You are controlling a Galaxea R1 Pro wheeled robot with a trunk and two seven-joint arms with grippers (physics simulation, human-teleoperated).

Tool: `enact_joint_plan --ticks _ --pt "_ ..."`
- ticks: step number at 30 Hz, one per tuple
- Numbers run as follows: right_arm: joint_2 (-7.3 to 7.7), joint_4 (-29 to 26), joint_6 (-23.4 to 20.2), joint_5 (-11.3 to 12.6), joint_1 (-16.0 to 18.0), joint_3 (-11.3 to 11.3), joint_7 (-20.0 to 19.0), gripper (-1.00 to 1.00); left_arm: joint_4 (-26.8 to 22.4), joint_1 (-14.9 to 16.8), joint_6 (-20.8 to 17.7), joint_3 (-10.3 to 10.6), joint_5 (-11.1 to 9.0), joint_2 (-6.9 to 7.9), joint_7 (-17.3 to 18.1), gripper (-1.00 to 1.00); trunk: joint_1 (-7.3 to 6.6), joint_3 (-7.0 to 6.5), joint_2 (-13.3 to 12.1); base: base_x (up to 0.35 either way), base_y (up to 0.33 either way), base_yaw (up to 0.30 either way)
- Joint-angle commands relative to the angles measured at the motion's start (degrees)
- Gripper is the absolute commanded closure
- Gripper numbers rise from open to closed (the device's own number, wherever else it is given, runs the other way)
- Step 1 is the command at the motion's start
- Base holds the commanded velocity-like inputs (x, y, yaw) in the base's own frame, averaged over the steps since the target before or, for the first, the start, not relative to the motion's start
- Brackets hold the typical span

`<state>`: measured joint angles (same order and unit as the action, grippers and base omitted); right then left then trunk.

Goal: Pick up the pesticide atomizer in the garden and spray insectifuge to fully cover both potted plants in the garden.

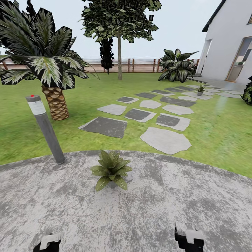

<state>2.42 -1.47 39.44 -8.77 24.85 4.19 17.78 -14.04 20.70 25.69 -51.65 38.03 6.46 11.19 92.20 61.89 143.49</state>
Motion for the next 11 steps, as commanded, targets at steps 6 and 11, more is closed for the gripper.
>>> enact_joint_plan --ticks 6,11 --pt "-0.13 0.1 0.1 -0.6 -2.2 0.4 0.2 -1.0 0.0 0.0 0.3 -0.6 0.1 0.19 0.4 1.0 -0.01 0.05 0.0 0.0 0.0 0.0" --pt "-0.14 0.1 0.1 -0.6 -2.3 0.4 0.2 -1.0 -0.5 0.0 0.3 -0.7 0.0 0.42 0.4 1.0 -0.01 0.05 0.0 0.0 0.0 0.0"
